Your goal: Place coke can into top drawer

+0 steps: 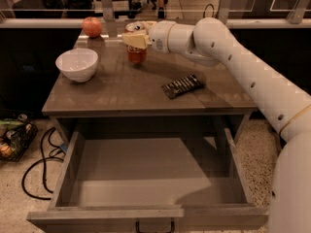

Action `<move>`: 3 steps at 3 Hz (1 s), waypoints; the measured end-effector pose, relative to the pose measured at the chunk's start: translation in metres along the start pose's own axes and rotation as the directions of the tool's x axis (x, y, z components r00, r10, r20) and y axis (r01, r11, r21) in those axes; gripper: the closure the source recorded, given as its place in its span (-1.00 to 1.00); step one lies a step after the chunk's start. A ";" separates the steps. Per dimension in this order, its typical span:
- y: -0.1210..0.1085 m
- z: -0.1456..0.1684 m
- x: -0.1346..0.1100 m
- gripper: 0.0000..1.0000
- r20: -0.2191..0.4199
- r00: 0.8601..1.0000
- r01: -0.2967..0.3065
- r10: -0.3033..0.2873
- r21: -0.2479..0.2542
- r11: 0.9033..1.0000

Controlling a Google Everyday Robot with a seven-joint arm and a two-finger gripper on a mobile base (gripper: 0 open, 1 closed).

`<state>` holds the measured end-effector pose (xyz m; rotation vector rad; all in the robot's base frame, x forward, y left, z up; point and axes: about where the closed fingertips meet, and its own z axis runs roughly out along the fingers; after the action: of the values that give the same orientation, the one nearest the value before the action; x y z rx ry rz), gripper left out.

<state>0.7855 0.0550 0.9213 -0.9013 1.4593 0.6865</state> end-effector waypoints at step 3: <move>0.082 -0.160 -0.050 1.00 -0.020 1.000 0.022 -0.022 0.006 1.000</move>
Offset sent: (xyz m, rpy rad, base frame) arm -0.1816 -0.1168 0.0647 -0.0218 -0.0136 -0.0051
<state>0.6297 -0.0301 0.9782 -0.9204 1.4669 0.6582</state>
